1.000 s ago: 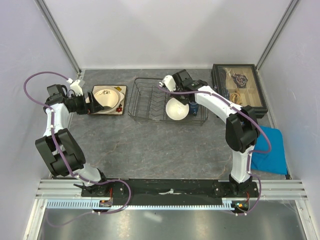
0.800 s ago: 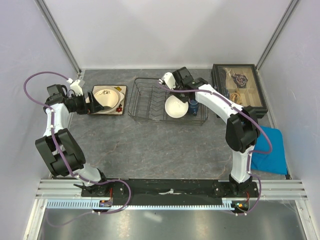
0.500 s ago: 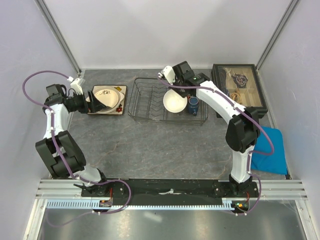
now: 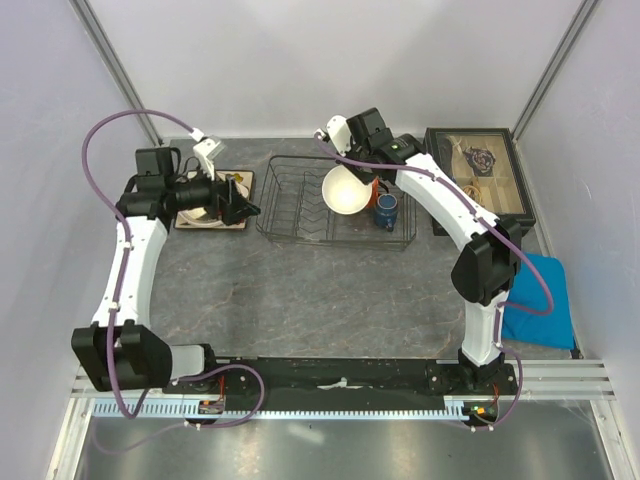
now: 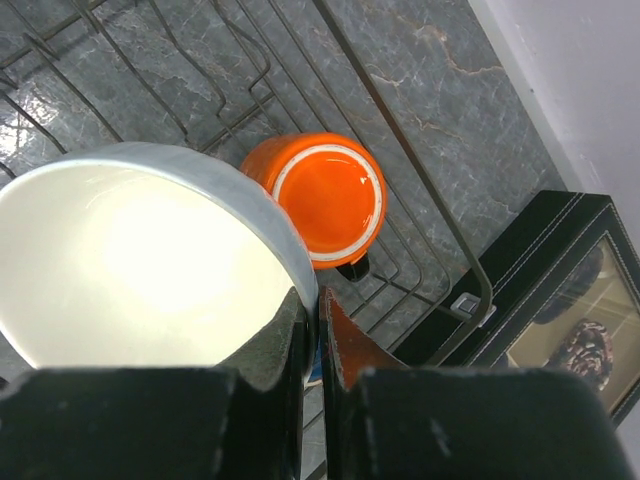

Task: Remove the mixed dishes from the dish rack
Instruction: Pick up the bowl from the dish rack.

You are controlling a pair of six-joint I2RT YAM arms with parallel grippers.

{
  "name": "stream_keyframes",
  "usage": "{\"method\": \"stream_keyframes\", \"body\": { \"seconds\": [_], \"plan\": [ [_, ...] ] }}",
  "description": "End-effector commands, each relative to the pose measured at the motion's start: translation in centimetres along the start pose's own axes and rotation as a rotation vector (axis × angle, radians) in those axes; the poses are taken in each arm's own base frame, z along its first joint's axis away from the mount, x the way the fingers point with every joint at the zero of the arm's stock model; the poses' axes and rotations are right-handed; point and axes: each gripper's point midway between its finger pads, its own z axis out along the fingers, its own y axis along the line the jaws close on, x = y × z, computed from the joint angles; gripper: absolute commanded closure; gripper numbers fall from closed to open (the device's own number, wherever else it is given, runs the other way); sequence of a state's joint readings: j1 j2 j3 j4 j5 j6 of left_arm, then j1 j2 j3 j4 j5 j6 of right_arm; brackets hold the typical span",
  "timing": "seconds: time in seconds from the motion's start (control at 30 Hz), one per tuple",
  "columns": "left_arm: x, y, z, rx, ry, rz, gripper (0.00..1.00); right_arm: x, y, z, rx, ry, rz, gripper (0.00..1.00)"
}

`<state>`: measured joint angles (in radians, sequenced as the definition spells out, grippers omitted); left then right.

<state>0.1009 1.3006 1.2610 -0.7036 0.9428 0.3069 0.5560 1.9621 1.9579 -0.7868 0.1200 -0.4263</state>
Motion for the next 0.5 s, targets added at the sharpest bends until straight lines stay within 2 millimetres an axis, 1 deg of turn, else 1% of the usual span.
{"method": "stream_keyframes", "body": {
  "seconds": [0.0,0.03,0.07,0.1,0.13,0.17,0.2,0.23,0.27,0.33,0.4,0.43,0.47],
  "plan": [
    [-3.3,-2.0,0.8,-0.010,-0.038,0.019,0.10,-3.8,-0.2,-3.4,0.008,-0.124,0.043,1.00],
    [-3.8,-2.3,1.4,-0.022,-0.040,0.039,0.10,-3.9,0.0,-3.6,0.004,-0.126,0.041,1.00],
    [-3.8,-3.1,2.4,-0.011,-0.029,0.030,0.10,-4.3,0.6,-3.8,-0.004,-0.134,0.037,1.00],
    [-4.0,-3.3,2.8,-0.015,-0.029,0.030,0.10,-4.5,0.9,-4.0,-0.010,-0.138,0.039,1.00],
    [-4.0,-2.9,3.1,-0.047,-0.027,0.031,0.11,-4.6,1.1,-4.1,-0.010,-0.138,0.038,1.00],
    [-4.2,-3.3,3.8,-0.046,-0.028,0.031,0.11,-4.9,1.7,-4.3,-0.018,-0.146,0.034,1.00],
    [-4.2,-3.2,4.2,-0.052,-0.024,0.034,0.11,-5.1,2.0,-4.5,-0.018,-0.150,0.037,1.00],
    [-4.3,-2.7,4.3,-0.093,-0.023,0.040,0.11,-5.2,2.2,-4.6,-0.014,-0.149,0.038,1.00],
    [-4.4,-2.7,4.7,-0.099,-0.024,0.053,0.11,-5.5,2.8,-4.8,-0.022,-0.154,0.034,1.00],
    [-4.7,-2.2,5.0,-0.142,-0.031,0.063,0.11,-5.9,3.4,-5.1,-0.030,-0.163,0.046,1.00],
    [-5.2,-2.5,5.5,-0.150,-0.046,0.077,0.11,-6.4,4.0,-5.4,-0.032,-0.173,0.050,1.00],
    [-5.0,-2.0,5.7,-0.178,-0.041,0.072,0.11,-6.7,4.1,-5.6,-0.033,-0.181,0.062,1.00],
    [-5.0,-2.3,6.0,-0.179,-0.041,0.066,0.11,-6.9,4.3,-5.8,-0.036,-0.186,0.069,1.00]
  ]
}}
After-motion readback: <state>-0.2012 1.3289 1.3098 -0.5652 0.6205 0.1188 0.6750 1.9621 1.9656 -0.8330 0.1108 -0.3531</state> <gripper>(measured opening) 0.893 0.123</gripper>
